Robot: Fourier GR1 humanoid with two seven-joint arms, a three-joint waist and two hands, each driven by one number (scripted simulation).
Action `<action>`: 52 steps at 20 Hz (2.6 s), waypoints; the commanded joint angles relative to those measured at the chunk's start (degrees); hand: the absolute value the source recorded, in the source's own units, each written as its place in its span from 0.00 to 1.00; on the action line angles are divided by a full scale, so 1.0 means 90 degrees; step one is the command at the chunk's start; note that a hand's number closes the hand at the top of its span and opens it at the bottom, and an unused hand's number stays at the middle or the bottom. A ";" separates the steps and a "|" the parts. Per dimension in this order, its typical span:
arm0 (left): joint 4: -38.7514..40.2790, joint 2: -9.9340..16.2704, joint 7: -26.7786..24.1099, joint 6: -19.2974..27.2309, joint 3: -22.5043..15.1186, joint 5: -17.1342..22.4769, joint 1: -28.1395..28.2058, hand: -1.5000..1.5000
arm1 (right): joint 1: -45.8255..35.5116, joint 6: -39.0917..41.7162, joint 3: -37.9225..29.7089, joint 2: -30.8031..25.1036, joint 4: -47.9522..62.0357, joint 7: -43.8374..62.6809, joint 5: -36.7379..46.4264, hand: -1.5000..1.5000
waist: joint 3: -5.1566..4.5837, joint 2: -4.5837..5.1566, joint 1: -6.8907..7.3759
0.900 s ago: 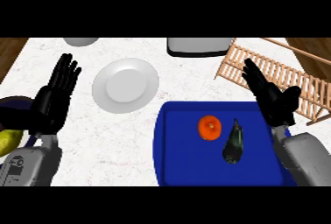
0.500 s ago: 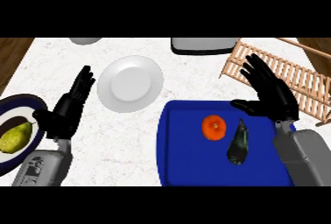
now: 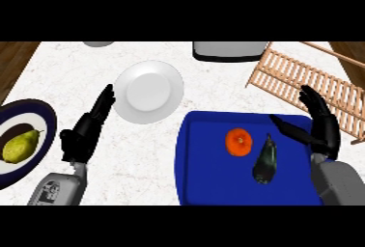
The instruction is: Pick the squash from the tray and place it in the tiered shelf
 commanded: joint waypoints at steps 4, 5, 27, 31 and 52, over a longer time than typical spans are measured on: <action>0.0193 -0.0095 -0.0193 -0.0040 0.0002 -0.0155 0.0141 0.50 | 0.0104 0.1735 -0.0239 -0.0322 0.0156 -0.0685 -0.0457 0.00 | -0.0014 -0.0046 -0.0022; 0.0289 -0.0244 -0.0096 0.0173 -0.0069 -0.0288 -0.0029 0.50 | 0.0222 0.1932 0.0120 -0.0423 0.0075 -0.0440 -0.0253 0.00 | -0.0016 -0.0048 -0.0044; -0.0139 -0.0072 0.0442 -0.0110 0.0100 -0.0227 -0.0044 0.50 | -0.0565 0.3478 0.2497 -0.2778 -0.4235 0.5927 0.2001 0.00 | -0.0025 -0.0094 -0.0080; -0.0279 -0.0239 0.0267 -0.0103 0.0076 -0.0343 0.0154 0.50 | -0.0795 0.3441 0.2552 -0.1765 -0.4334 0.6692 0.2575 0.00 | -0.0017 -0.0054 -0.0002; -0.0117 -0.0513 0.0026 -0.0482 0.0431 -0.0667 0.0180 0.50 | -0.0083 0.4434 0.1917 0.0231 -0.4733 0.6988 0.4678 0.00 | -0.0015 -0.0049 -0.0015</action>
